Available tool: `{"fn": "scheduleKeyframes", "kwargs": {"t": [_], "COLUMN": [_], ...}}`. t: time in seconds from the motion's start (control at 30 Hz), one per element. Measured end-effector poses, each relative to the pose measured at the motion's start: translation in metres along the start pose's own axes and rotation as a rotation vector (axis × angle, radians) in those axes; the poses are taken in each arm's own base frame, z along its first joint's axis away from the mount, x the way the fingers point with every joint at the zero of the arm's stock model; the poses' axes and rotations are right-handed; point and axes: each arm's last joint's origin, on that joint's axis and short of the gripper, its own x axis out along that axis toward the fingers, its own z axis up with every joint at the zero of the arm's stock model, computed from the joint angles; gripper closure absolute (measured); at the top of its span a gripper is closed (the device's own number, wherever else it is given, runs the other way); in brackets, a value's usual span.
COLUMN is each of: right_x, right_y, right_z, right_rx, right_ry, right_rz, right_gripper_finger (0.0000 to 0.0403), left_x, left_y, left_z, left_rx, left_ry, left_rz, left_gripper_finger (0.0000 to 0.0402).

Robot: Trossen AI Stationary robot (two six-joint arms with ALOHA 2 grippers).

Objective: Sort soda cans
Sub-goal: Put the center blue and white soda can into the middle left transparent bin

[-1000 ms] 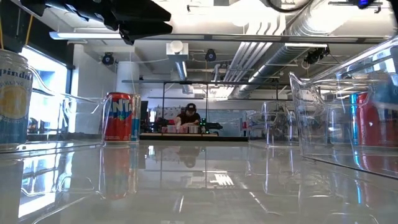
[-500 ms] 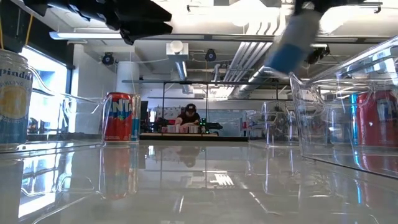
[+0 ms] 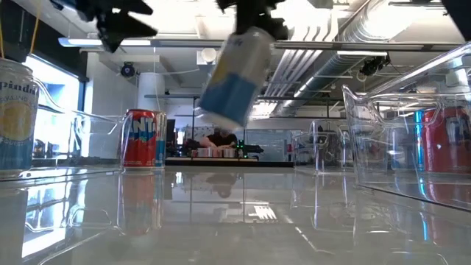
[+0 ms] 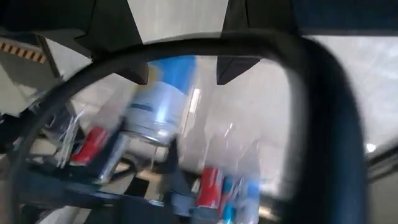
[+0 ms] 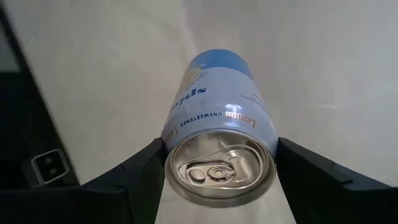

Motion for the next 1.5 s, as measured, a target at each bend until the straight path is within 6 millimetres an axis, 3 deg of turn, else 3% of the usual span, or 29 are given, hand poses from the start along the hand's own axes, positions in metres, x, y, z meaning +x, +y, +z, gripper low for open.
{"fn": "scheduleKeyframes", "kwargs": {"t": [0.23, 0.43, 0.9, 1.1, 1.23, 1.5], "right_x": [0.035, 0.060, 0.063, 0.051, 0.042, 0.044], "right_y": [0.012, 0.008, 0.006, 0.009, 0.014, 0.027], "right_z": [0.014, 0.007, 0.017, 0.023, 0.019, 0.014], "right_rx": [-0.069, -0.065, -0.182, -0.196, -0.213, -0.278], "right_ry": [0.108, 0.226, 0.144, 0.076, 0.044, 0.007], "right_rz": [0.025, -0.007, 0.033, 0.032, 0.003, -0.044], "right_gripper_finger": [0.0146, 0.0146, 0.0107, 0.0105, 0.0105, 0.0104], "left_x": [-0.001, 0.004, 0.007, 0.007, 0.007, 0.007], "left_y": [0.002, 0.001, 0.001, 0.000, 0.000, 0.000], "left_z": [-0.003, -0.005, -0.006, -0.007, -0.007, -0.006], "left_rx": [-0.037, -0.032, -0.026, -0.026, -0.033, -0.035], "left_ry": [0.032, 0.029, 0.041, 0.044, 0.043, 0.040], "left_rz": [0.018, 0.043, 0.052, 0.049, 0.046, 0.045], "left_gripper_finger": [0.0218, 0.0218, 0.0218, 0.0218, 0.0218, 0.0218]}}
